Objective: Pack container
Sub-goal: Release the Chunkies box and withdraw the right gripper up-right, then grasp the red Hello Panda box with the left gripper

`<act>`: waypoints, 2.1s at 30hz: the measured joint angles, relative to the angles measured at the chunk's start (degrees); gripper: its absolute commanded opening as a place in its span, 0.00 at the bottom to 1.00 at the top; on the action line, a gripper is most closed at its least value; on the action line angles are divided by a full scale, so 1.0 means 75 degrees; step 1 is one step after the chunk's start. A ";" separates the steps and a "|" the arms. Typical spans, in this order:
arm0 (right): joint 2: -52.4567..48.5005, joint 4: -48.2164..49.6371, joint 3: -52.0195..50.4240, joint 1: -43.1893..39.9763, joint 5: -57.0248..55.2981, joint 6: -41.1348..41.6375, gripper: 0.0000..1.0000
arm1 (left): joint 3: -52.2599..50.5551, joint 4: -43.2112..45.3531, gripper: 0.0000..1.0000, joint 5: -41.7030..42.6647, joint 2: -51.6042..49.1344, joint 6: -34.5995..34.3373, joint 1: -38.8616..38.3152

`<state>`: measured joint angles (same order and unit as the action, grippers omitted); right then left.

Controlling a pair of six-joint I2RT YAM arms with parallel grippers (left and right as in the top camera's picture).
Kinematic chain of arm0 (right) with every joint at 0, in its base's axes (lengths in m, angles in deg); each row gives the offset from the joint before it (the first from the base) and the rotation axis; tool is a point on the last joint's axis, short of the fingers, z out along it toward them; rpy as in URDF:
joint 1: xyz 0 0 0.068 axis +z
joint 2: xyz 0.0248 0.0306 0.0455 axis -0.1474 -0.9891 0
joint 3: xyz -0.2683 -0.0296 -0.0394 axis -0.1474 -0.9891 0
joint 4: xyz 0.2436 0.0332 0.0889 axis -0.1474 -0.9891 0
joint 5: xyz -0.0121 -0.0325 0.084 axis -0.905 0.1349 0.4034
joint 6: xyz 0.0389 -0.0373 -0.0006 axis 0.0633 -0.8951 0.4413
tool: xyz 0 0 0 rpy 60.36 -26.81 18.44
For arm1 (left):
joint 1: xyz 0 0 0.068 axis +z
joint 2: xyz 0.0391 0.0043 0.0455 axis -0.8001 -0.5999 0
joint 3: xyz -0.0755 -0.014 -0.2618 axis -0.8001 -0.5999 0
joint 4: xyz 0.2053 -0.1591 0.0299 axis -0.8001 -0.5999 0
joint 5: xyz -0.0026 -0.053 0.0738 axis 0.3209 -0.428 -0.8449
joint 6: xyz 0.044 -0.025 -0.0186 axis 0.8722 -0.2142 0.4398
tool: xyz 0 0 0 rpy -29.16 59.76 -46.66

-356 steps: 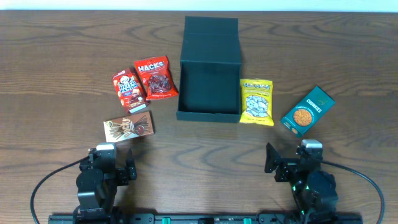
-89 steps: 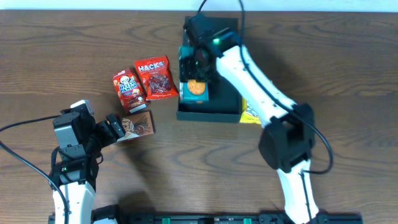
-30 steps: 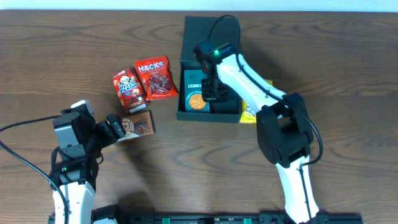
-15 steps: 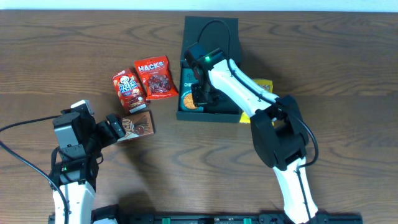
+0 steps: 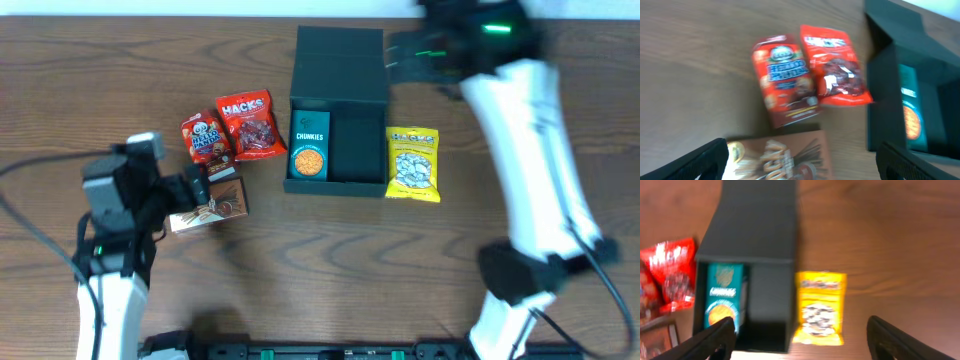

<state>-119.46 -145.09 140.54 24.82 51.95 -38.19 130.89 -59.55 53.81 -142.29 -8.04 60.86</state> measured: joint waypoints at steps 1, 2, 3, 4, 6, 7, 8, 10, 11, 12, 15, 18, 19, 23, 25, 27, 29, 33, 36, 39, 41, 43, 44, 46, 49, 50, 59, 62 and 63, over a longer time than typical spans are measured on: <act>0.0239 -0.0082 0.0023 -0.0286 -0.0029 -0.0061 0.95 | 0.0160 -0.0020 0.95 -0.0052 -0.0280 0.0044 -0.0192; 0.0434 -0.0166 0.0032 -0.0568 -0.0058 -0.0137 0.97 | 0.0364 -0.0035 0.95 -0.0154 -0.0653 0.0114 -0.0440; 0.0589 -0.0283 0.0035 -0.0854 -0.0073 -0.0210 0.98 | 0.0618 -0.0052 0.95 -0.0283 -0.1128 0.0166 -0.0734; 0.0676 -0.0385 0.0035 -0.1087 -0.0099 -0.0239 0.97 | 0.0839 -0.0055 0.95 -0.0411 -0.1568 0.0184 -0.0950; 0.0688 -0.0557 0.0035 -0.1428 -0.0102 -0.0315 0.97 | 0.1311 -0.0020 0.96 -0.0659 -0.2407 0.0125 -0.1218; 0.0659 -0.0627 0.0029 -0.1559 -0.0085 -0.0350 0.98 | 0.1547 0.0023 0.96 -0.0749 -0.2786 0.0038 -0.1262; 0.0624 -0.0676 0.0023 -0.1731 -0.0044 -0.0370 0.97 | 0.1792 0.0096 0.95 -0.0822 -0.3197 -0.0099 -0.1285; 0.0592 -0.0682 0.0020 -0.1996 0.0032 -0.0385 0.97 | 0.2355 0.0242 0.95 -0.1014 -0.4115 -0.0536 -0.1279; 0.0589 -0.0679 0.0020 -0.2098 0.0047 -0.0388 0.97 | 0.2538 0.0283 0.95 -0.1078 -0.4427 -0.0723 -0.1265; 0.0589 -0.0682 0.0020 -0.2183 0.0052 -0.0388 0.97 | 0.2702 0.0312 0.95 -0.1151 -0.4701 -0.0912 -0.1259; 0.0589 -0.0688 0.0020 -0.2314 0.0085 -0.0405 0.98 | 0.2978 0.0463 0.95 -0.1402 -0.5327 -0.1475 -0.1247; 0.0589 -0.0682 0.0020 -0.2328 0.0099 -0.0408 0.98 | 0.2996 0.0108 0.95 -0.1772 -0.5520 -0.2066 -0.1244; 0.0589 -0.0673 0.0020 -0.2328 0.0102 -0.0408 0.98 | 0.2996 0.0009 0.95 -0.1871 -0.5543 -0.2192 -0.1244; 0.0589 -0.0595 0.0017 -0.2328 0.0111 -0.0411 0.98 | 0.2999 -0.0079 0.95 -0.2180 -0.5697 -0.2579 -0.1236; 0.0589 -0.0592 0.0017 -0.2328 0.0111 -0.0411 0.98 | 0.2999 -0.0079 0.95 -0.2180 -0.5817 -0.2649 -0.1230; 0.0589 -0.0589 0.0017 -0.2331 0.0111 -0.0411 0.99 | 0.2999 -0.0082 0.95 -0.2177 -0.6000 -0.2684 -0.1230; 0.0589 -0.0589 0.0017 -0.2334 0.0111 -0.0411 0.99 | 0.2999 -0.0090 0.95 -0.2177 -0.6158 -0.2687 -0.1230; 0.0589 -0.0589 0.0017 -0.2334 0.0111 -0.0414 0.99 | 0.2999 -0.0093 0.95 -0.2177 -0.6184 -0.2684 -0.1230; 0.0589 -0.0589 0.0017 -0.2334 0.0111 -0.0414 0.99 | 0.2999 -0.0058 0.95 -0.2177 -0.6184 -0.2678 -0.1230; 0.0589 -0.0592 0.0017 -0.2334 0.0111 -0.0414 0.99 | 0.2999 -0.0003 0.95 -0.2177 -0.6184 -0.2570 -0.1230; 0.0589 -0.0589 0.0017 -0.2334 0.0111 -0.0414 0.99 | 0.2999 0.0105 0.95 -0.2177 -0.6184 -0.2451 -0.1230; 0.0589 -0.0589 0.0017 -0.2334 0.0111 -0.0417 0.99 | 0.2999 0.0102 0.95 -0.2177 -0.6184 -0.2396 -0.1230; 0.0589 -0.0589 0.0017 -0.2334 0.0111 -0.0417 0.99 | 0.2999 0.0102 0.95 -0.2177 -0.6187 -0.2323 -0.1230; 0.0589 -0.0589 0.0017 -0.2334 0.0111 -0.0434 0.99 | 0.2999 0.0102 0.95 -0.2177 -0.6219 -0.2154 -0.1230; 0.0589 -0.0539 0.0017 -0.2334 0.0111 -0.0440 0.99 | 0.2999 0.0099 0.95 -0.2180 -0.6318 -0.2005 -0.1230; 0.0589 -0.0516 0.0017 -0.2334 0.0111 -0.0440 0.99 | 0.2999 0.0099 0.95 -0.2192 -0.6333 -0.1990 -0.1230; 0.0589 -0.0498 0.0017 -0.2334 0.0111 -0.0440 0.99 | 0.2999 0.0032 1.00 -0.2212 -0.6350 -0.1877 -0.1180; 0.0589 -0.0498 0.0017 -0.2334 0.0111 -0.0440 0.99 | 0.2999 -0.0058 1.00 -0.2218 -0.6362 -0.1851 -0.1157; 0.0589 -0.0498 0.0017 -0.2334 0.0111 -0.0440 0.99 | 0.2999 -0.0064 1.00 -0.2221 -0.6371 -0.1853 -0.1157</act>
<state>-115.04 -148.82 140.67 7.31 52.78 -41.49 153.38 -60.03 37.16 -190.07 -21.94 52.18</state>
